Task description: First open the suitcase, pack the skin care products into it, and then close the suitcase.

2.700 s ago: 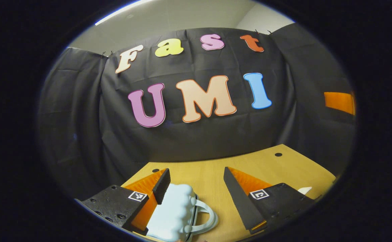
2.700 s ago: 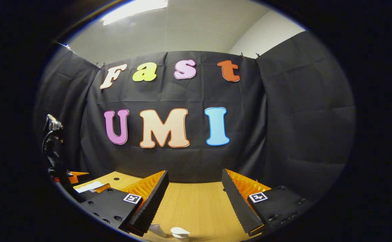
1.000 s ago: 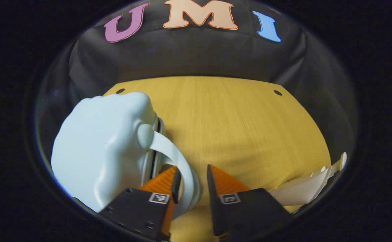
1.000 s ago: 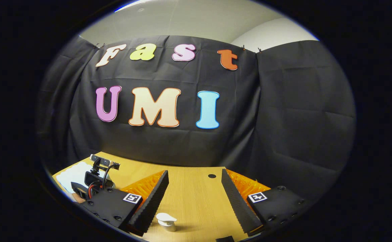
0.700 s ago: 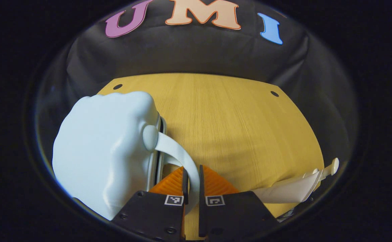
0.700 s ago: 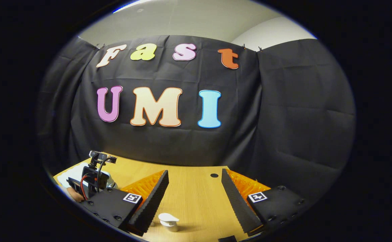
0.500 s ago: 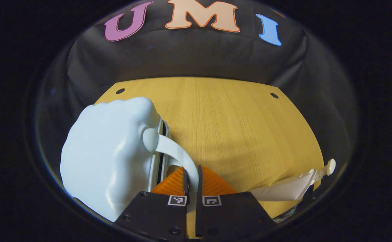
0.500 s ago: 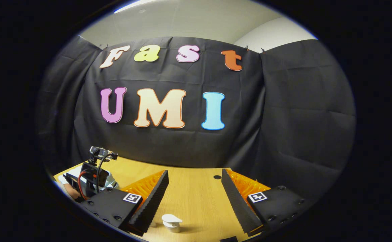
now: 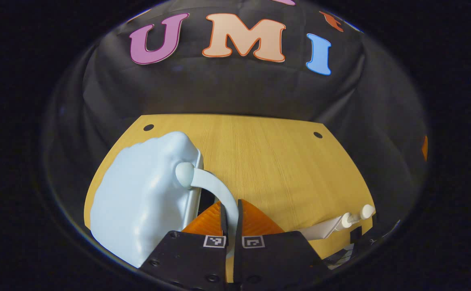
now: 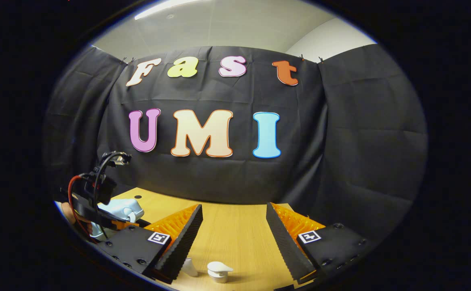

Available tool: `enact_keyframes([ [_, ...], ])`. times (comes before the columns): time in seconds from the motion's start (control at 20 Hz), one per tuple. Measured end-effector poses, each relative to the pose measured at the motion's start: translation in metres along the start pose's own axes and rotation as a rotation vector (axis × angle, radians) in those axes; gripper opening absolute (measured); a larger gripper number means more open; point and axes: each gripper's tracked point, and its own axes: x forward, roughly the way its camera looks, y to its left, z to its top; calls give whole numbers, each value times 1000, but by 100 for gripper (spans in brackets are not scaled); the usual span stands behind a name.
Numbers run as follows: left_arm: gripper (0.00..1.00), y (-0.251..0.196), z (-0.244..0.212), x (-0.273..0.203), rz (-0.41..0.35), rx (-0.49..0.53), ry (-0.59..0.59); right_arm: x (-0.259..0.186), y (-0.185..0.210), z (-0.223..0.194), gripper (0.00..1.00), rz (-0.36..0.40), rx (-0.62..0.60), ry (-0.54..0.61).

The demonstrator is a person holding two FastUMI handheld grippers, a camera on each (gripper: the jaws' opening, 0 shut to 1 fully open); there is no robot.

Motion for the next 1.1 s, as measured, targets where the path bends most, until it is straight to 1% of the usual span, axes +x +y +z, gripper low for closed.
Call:
enact_keyframes([
  [0.25, 0, 33, 44, -28, 11, 10, -84, 7, 17, 2, 99, 27, -9, -8],
  [0.3, 0, 42, 50, -34, 11, 21, -82, 8, 21, 3, 99, 32, -11, -11],
  [0.5, 0, 79, 72, -55, 4, 6, -120, 15, 45, 5, 99, 55, -7, -17],
  [0.55, 0, 89, 76, -58, 9, 18, -124, 16, 53, 5, 100, 62, -11, -19],
  [0.7, 0, 127, 90, -71, 65, 48, -161, 19, 76, 6, 99, 82, -24, -26],
  [0.9, 0, 160, 103, -80, 81, 43, -198, 23, 106, 6, 100, 94, -21, -36],
  [0.95, 0, 170, 105, -81, 92, 45, -204, 24, 113, 6, 99, 95, -18, -39],
  [1.0, 0, 182, 106, -81, 104, 54, -210, 25, 119, 5, 100, 95, -15, -36],
  [1.1, 0, 210, 110, -84, 143, 59, -214, 28, 132, 2, 99, 97, -7, -30],
])
